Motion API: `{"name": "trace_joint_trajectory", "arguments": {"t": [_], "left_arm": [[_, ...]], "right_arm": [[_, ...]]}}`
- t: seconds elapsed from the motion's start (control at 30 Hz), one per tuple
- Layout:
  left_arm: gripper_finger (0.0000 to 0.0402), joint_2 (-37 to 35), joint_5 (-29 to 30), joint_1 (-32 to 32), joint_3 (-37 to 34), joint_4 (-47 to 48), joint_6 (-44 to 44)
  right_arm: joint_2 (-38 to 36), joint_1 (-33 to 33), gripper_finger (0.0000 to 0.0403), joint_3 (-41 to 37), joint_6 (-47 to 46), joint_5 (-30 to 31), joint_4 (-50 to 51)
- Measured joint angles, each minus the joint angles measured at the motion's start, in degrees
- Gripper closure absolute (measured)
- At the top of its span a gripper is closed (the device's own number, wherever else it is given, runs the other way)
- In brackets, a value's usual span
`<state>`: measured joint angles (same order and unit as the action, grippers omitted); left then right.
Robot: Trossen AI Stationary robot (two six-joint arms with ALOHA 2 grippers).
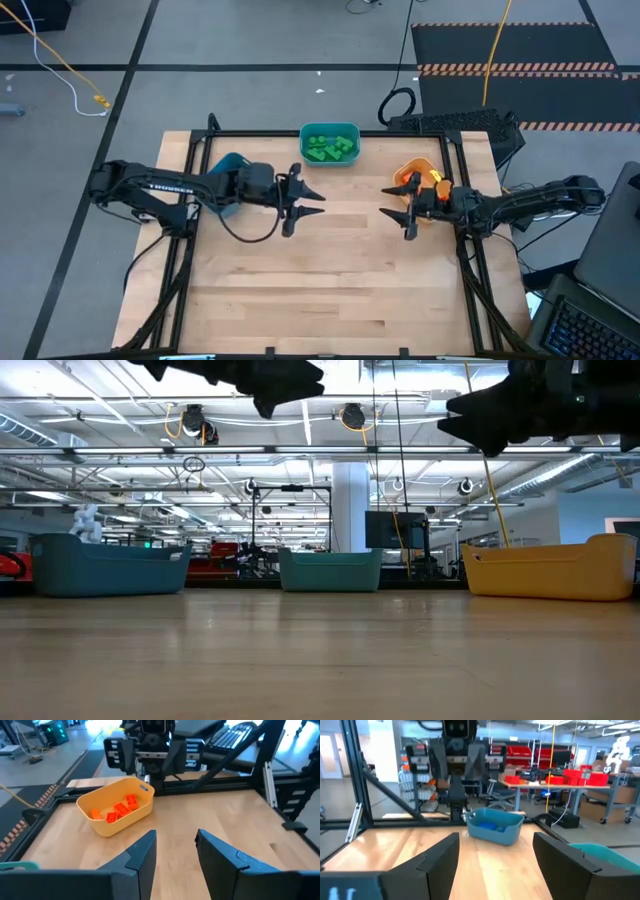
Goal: Sort & place blocks by color
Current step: Return to Home Position
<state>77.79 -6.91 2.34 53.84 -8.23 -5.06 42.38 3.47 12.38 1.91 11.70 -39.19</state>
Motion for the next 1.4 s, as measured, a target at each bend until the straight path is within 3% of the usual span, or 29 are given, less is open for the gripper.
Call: {"name": "trace_joint_trajectory", "arguments": {"t": [0.2,0.4,0.57,0.67,0.73,0.97,1.2,1.4], "left_arm": [[0.0265,-0.2,-0.1,0.8,-0.3,-0.4,2.7],[0.0289,-0.2,-0.2,1.3,-6.9,-14.3,5.3],[0.033,-0.5,-0.1,2.5,-14.5,-24.8,7.6],[0.0372,-1.2,-0.2,3.5,-17.5,-26.5,8.2],[0.0393,-3.2,-0.1,4.3,-19.6,-25.8,8.4],[0.0398,-13.6,-0.1,4.9,-28.4,-26.0,10.4],[0.04,-22.9,5.3,2.4,-39.8,-26.4,14.9],[0.04,-29.1,10.5,-0.7,-48.3,-33.5,18.1]], "right_arm": [[-4.7,1.1,0.0177,0.0,-1.5,0.0,7.1],[-6.4,2.6,0.0194,0.0,-2.2,0.0,8.6],[-6.5,3.2,0.0223,0.0,-1.8,0.0,11.4],[-6.9,3.4,0.0257,0.0,-1.6,0.0,12.8],[-7.5,3.4,0.0285,0.0,-1.6,0.0,14.2],[-11.8,3.4,0.0391,-0.1,-1.0,0.1,20.5],[-14.6,3.4,0.0389,-0.1,-0.7,0.5,23.7],[-15.3,3.4,0.0401,-0.1,-0.2,1.3,24.0]]}}
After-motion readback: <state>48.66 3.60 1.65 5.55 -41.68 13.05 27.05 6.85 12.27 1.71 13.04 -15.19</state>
